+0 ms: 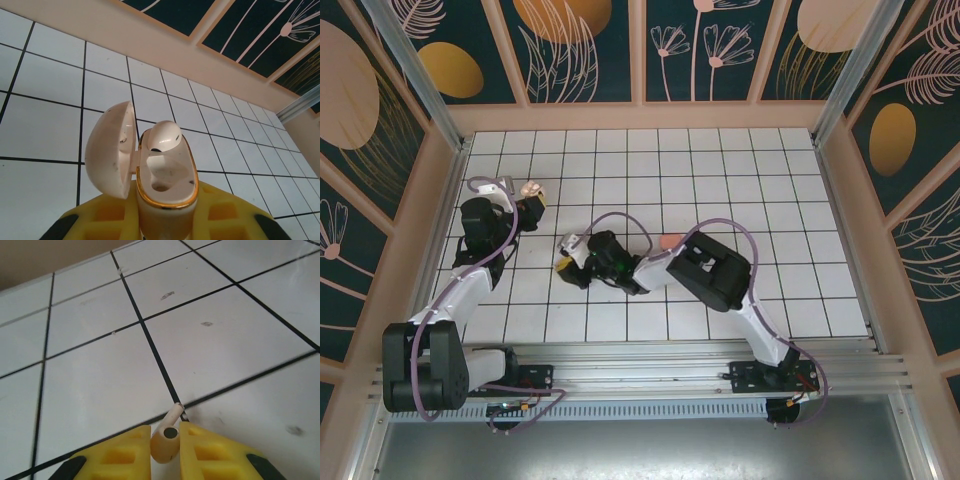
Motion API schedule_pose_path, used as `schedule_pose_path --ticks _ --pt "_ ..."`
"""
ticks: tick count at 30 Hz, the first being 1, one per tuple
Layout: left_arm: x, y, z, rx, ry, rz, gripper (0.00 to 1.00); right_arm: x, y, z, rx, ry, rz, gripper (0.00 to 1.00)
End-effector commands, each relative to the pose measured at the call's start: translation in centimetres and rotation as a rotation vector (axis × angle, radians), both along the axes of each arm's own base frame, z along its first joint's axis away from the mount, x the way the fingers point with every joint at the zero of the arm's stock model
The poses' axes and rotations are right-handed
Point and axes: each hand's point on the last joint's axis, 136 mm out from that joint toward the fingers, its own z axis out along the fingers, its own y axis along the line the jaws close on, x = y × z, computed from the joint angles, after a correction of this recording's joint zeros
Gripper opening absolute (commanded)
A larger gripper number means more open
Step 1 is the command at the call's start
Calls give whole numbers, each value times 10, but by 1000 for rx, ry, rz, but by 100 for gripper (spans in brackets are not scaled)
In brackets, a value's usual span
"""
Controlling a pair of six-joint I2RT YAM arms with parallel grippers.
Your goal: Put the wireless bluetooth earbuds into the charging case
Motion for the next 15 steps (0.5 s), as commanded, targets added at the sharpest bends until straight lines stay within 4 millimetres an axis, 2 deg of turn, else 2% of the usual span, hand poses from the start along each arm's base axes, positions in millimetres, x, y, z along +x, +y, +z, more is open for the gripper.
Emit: schedule_pose_path --ticks 1,5,8,15 --pt "2 -1 15 32 -43 -23 13 0 -20 45 77 107 28 17" --pt "0 -3 12 41 -33 -40 12 -7 -52 55 32 304 55 17" --pt "-1 -3 11 55 -31 -44 12 -20 -72 59 -84 411 64 17" --pt "-1 -5 9 56 -28 -60 12 -51 -126 45 -411 646 17 18"
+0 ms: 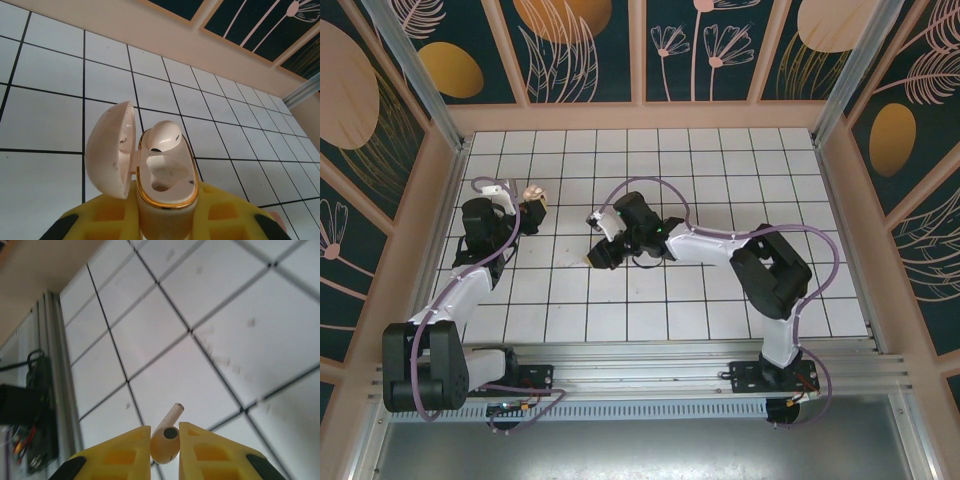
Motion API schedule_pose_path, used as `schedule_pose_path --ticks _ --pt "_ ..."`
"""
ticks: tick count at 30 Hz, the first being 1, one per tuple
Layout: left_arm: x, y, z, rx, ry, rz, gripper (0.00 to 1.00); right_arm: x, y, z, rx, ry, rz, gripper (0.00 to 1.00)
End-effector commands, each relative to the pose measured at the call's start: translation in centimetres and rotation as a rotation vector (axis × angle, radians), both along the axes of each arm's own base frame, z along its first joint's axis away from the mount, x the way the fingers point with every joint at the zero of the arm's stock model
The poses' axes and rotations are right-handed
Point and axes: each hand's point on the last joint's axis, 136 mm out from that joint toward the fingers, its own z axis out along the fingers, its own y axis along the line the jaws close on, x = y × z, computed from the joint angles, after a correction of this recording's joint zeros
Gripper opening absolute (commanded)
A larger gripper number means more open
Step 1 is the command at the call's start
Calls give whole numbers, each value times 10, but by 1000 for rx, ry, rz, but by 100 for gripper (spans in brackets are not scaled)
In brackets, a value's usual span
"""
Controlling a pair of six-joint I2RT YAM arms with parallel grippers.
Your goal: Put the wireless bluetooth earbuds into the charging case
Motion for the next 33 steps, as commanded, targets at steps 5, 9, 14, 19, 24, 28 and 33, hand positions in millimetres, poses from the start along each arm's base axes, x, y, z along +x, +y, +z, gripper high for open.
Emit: schedule_pose_path --ticks 5,9,14,19,24,28,33 --pt "2 -4 15 9 -44 -34 12 -53 -83 -25 -385 351 -30 18" --pt "2 -3 14 8 -40 -35 12 -57 -129 -41 -602 407 -135 18" --pt "2 -5 12 2 -33 -43 12 -73 -172 -52 -799 474 -183 18" --pt "3 -5 11 -4 -27 -45 11 -74 -188 -54 -875 491 -206 19" --pt "2 -6 11 -5 -27 -46 11 -58 -189 -61 -870 488 -234 19" --pt "3 -5 12 -4 -29 -46 12 -42 -184 -64 -849 491 -263 19" --pt "3 -6 12 -3 -28 -51 11 -28 -180 -72 -830 499 -268 21"
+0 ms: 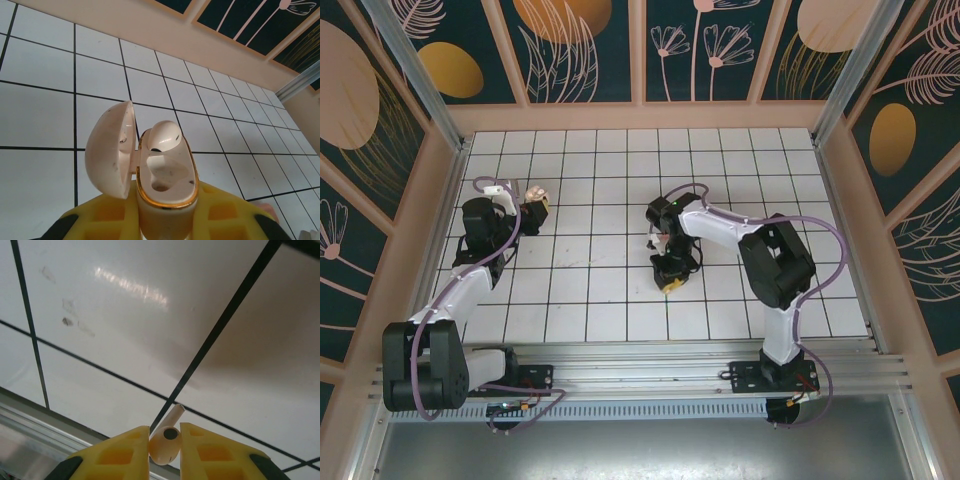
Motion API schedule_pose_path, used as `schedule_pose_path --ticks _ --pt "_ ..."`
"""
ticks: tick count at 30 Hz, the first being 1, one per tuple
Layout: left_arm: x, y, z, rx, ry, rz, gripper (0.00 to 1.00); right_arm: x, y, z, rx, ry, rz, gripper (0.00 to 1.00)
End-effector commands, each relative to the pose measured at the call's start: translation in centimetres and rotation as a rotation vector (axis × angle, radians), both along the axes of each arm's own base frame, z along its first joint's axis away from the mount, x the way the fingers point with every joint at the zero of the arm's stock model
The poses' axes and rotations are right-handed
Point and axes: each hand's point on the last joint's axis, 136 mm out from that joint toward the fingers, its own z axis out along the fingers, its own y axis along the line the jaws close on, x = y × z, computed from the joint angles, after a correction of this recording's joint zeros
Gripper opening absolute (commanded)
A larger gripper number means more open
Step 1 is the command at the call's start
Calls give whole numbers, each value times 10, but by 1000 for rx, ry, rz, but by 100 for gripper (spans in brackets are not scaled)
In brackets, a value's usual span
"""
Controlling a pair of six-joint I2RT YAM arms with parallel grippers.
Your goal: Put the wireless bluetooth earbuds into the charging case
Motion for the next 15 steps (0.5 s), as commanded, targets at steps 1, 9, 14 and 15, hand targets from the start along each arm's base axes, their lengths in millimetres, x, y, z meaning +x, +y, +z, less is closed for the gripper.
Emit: schedule_pose_path --ticks 1,9,14,15 --pt "5 -2 13 4 -35 -22 12 11 1 -6 -5 1 -11 21" --pt "6 -2 13 5 -35 -24 11 39 12 -11 42 -46 -37 24" --pt "6 -2 13 4 -33 -23 11 51 15 -15 55 -63 -47 30" --pt "6 -1 13 4 -33 -22 11 53 16 -15 56 -68 -46 31"
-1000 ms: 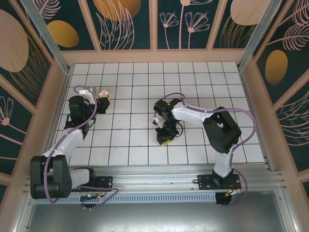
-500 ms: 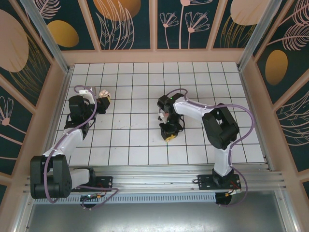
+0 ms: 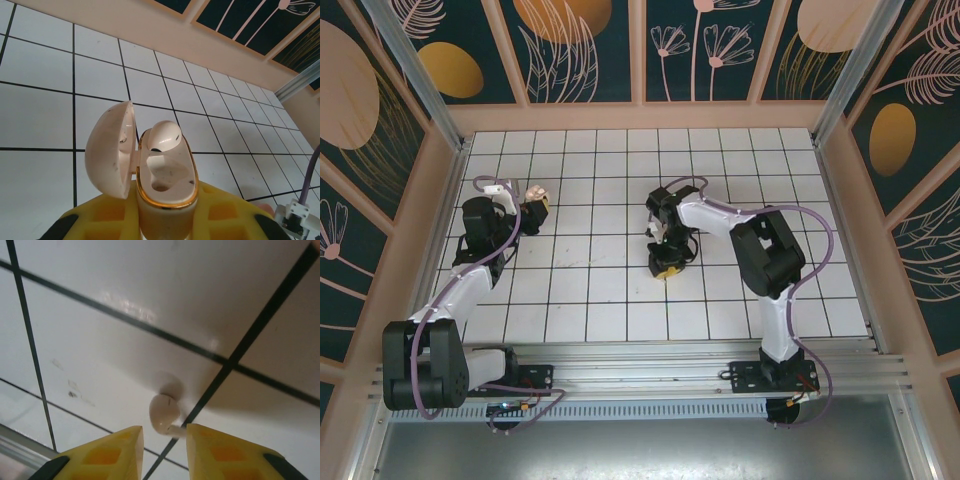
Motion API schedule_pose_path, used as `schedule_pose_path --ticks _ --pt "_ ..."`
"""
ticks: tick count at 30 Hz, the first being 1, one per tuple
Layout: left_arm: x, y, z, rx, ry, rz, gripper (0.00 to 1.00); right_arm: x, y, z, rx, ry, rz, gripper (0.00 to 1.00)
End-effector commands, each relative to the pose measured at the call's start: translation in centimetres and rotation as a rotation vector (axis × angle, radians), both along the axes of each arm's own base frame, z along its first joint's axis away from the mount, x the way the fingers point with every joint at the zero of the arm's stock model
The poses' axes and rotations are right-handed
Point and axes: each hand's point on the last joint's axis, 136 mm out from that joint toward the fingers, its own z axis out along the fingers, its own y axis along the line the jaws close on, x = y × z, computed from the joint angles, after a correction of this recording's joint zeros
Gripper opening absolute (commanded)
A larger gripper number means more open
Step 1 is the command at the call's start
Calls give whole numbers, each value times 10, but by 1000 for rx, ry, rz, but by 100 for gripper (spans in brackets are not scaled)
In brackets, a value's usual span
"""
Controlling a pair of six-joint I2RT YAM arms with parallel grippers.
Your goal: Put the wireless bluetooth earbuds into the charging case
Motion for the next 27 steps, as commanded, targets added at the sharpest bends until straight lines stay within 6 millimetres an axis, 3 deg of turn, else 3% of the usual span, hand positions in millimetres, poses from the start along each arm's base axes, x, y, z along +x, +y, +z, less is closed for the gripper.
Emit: schedule_pose_path --ticks 1,5,13,18,27 --pt "5 -1 13 6 -35 -20 11 13 3 0 14 -28 1 32" --pt "5 -1 11 6 -31 -20 11 24 4 9 7 -79 2 40" --pt "5 -1 11 2 -29 -17 11 32 -10 38 -43 -197 58 43" --pt "4 -1 11 0 -29 -18 11 31 -7 34 -62 -208 128 43" --pt "4 -1 11 1 -26 -14 11 6 4 18 -121 -190 339 44"
